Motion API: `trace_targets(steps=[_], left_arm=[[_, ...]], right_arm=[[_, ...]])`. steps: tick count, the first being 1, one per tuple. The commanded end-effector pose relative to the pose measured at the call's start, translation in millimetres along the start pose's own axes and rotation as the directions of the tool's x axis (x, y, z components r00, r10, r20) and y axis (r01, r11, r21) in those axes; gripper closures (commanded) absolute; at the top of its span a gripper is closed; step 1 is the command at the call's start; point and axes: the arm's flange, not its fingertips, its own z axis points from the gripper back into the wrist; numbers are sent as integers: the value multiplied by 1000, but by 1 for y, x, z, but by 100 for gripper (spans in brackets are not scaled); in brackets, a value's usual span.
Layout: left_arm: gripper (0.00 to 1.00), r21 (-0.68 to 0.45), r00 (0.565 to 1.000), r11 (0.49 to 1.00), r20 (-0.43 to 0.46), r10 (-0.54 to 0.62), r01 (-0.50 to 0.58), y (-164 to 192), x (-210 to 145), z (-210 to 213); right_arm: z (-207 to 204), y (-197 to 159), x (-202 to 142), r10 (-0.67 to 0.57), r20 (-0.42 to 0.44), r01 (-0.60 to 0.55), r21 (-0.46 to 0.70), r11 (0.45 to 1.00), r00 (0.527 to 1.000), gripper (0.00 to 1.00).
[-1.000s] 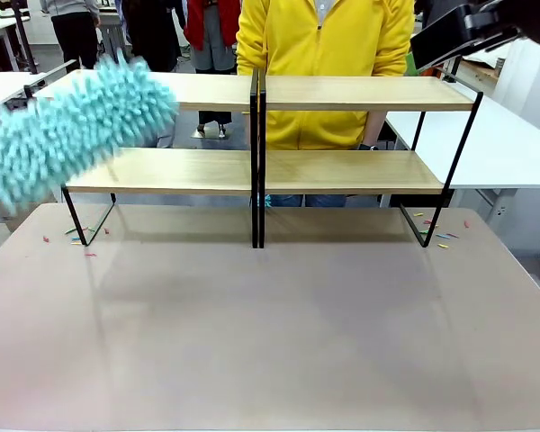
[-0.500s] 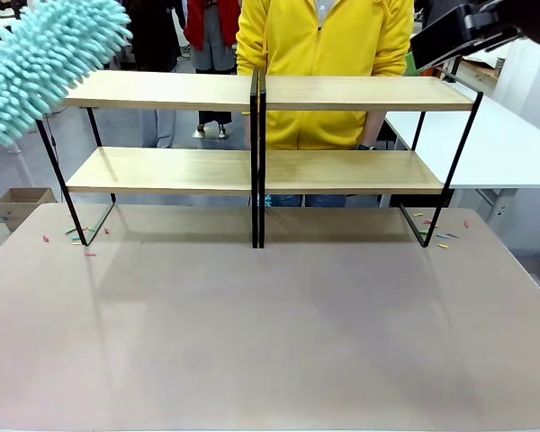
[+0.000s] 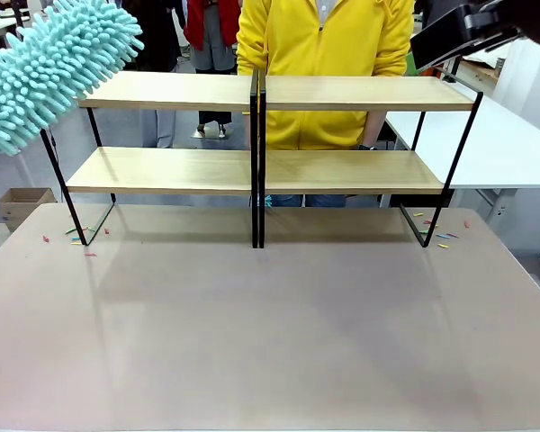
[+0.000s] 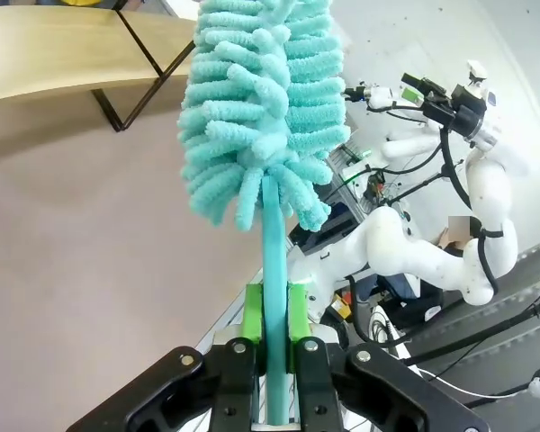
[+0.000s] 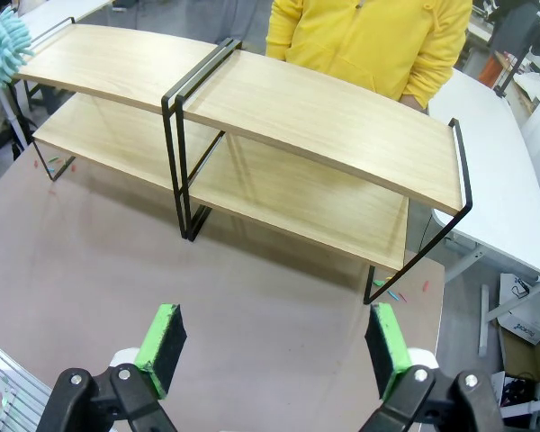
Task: Clean the shelves.
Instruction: Clean another randomly selected level of the Shelf with the Duster.
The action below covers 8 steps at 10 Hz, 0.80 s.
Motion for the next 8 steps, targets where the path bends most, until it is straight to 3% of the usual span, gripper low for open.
trace_targets(steps=[1,3,4,5,6,8], left_arm=[[88,-3,1000,1000,-3,0,0,0,0,-1],[88,-14,994,1000,-106,-17,15,-5,-11,-15],[88,24,973,1000,-231,1,4,-3,-23,-33],[88,5,914,1000,-406,-15,19,4,-39,-52],[88,-6,850,999,-524,-48,53,14,-51,-66],[88,98,839,995,-541,62,-10,42,-66,-89]], right_arm=[[-1,-1,0,-5,1,5,-4,1000,1000,0],[-1,-1,0,-5,1,5,-4,1000,1000,0],[-1,-1,0,-5,1,5,-4,1000,1000,0],[-1,-1,0,-5,1,5,-4,1000,1000,0],[-1,-1,0,-5,1,5,-4,1000,1000,0],[-1,-1,0,-5,1,5,-4,1000,1000,0]])
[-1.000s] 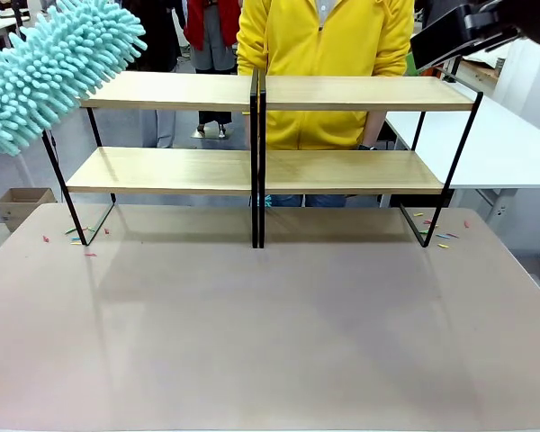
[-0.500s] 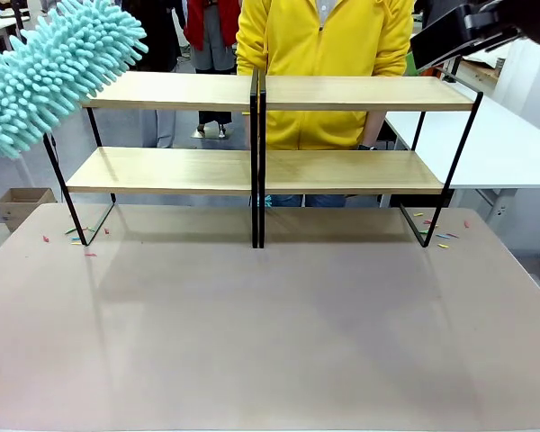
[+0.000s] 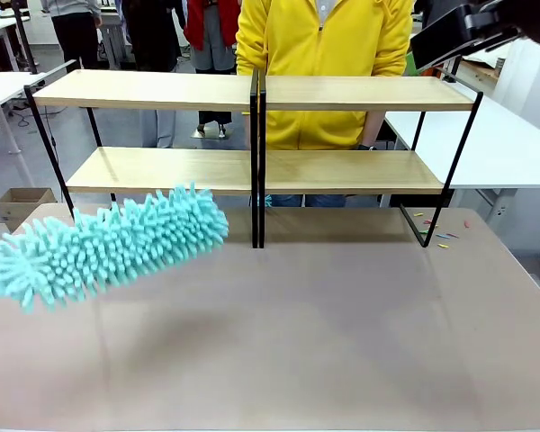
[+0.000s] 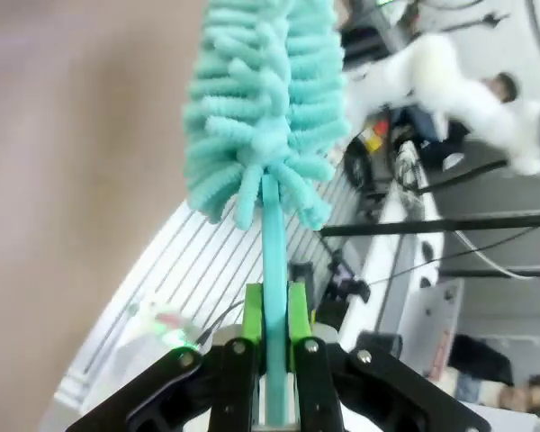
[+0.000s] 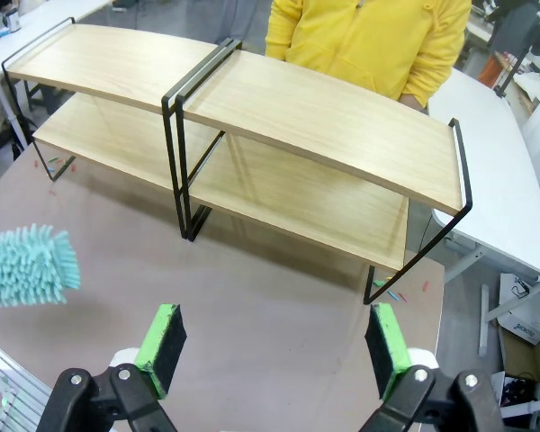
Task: Clean the shelves.
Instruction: Clean another randomly selected level of the Shelf with the Duster.
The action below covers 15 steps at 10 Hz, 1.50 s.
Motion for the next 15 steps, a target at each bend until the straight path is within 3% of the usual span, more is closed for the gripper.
trace_targets(steps=[1,4,5,9,11,15], left_arm=[[88,115,997,990,37,73,-76,39,-8,-36],[88,250,978,946,43,203,-207,100,-12,-78],[88,296,970,924,103,220,-241,110,-9,-78],[88,436,900,804,346,264,-404,121,-9,-61],[88,448,884,789,398,246,-421,118,-7,-63],[88,513,854,711,456,250,-481,119,-6,-61]], right_arm=[[-1,-1,0,-5,1,5,-4,1000,1000,0],[-1,-1,0,-5,1,5,-4,1000,1000,0],[-1,-1,0,-5,1,5,-4,1000,1000,0],[-1,-1,0,-5,1,5,-4,1000,1000,0],[-1,-1,0,-5,1,5,-4,1000,1000,0],[-1,-1,0,-5,1,5,-4,1000,1000,0]])
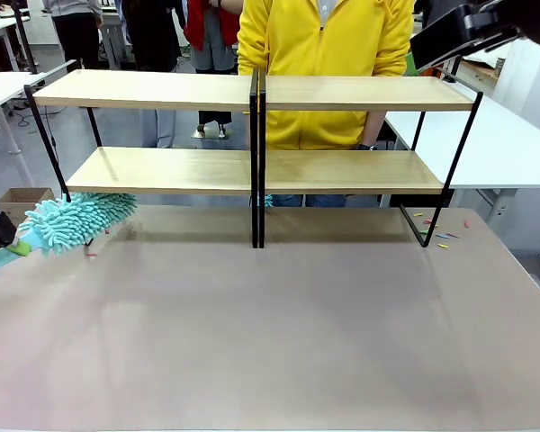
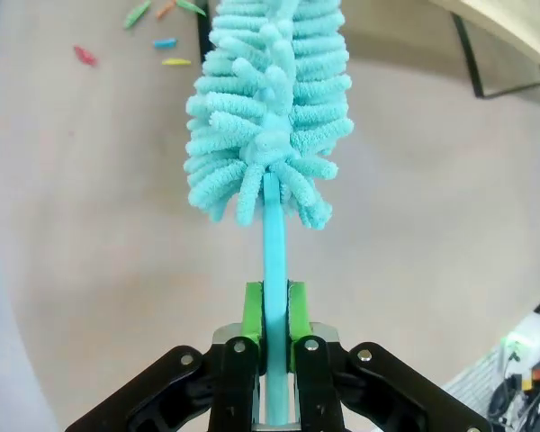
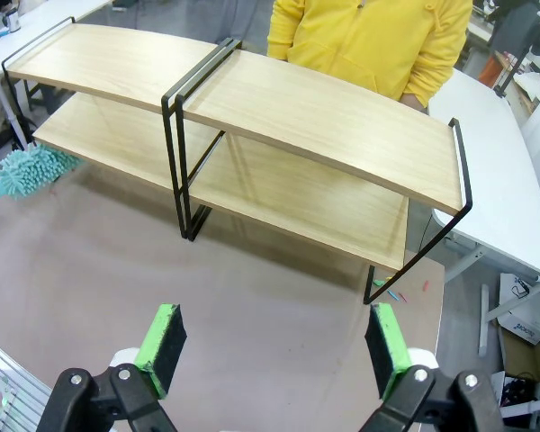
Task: Clean the shelves.
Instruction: Clean another randomly selected level of the Shelf with the Duster.
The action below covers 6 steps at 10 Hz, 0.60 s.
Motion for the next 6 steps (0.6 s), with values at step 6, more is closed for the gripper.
trace_targets(steps=[6], left_arm=[[88,115,994,993,-103,19,-7,-62,-115,-9]], right_arm=[[0,-1,0,-5,2,5,-4,1000,1000,0]])
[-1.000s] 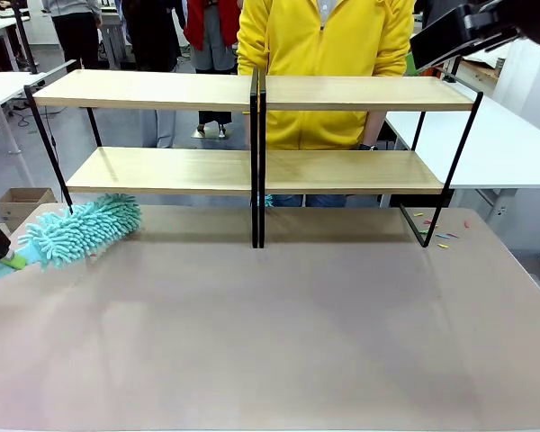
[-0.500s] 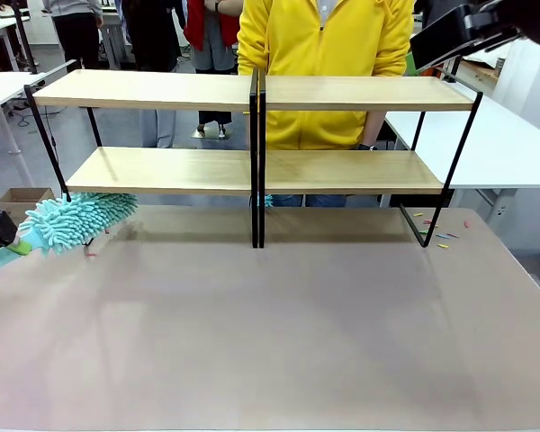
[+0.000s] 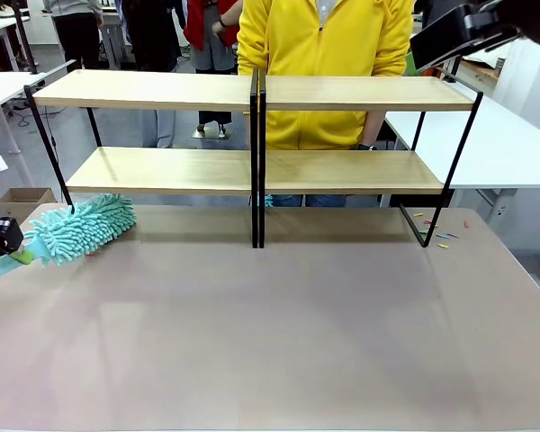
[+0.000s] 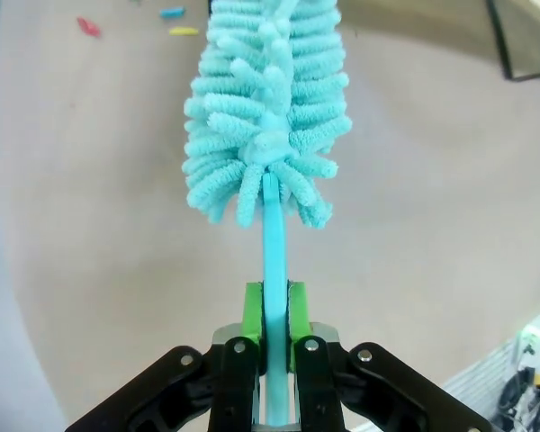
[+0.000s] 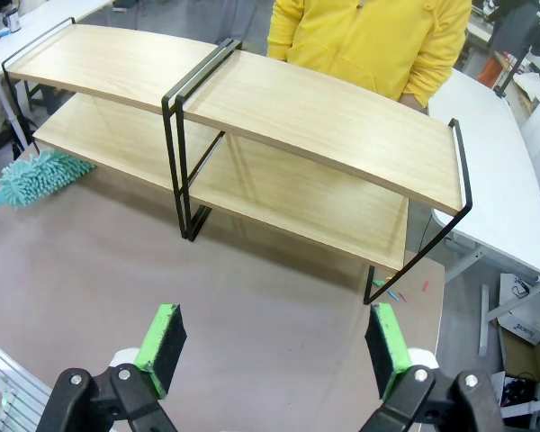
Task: Clean the shelves.
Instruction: Clean another randomly selected level of the Shelf with the Duster.
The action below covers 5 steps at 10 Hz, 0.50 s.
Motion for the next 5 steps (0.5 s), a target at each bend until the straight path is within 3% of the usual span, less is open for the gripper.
trace_targets(steps=[1,5], left_arm=[[88,45,999,999,-37,32,-30,-45,-115,-8],[88,47,987,997,-146,71,-65,-60,-126,11]], right_arm=[[-1,-1,0,-5,1,5,-4,1000,1000,0],[-1,-1,0,-5,1,5,-4,1000,1000,0]])
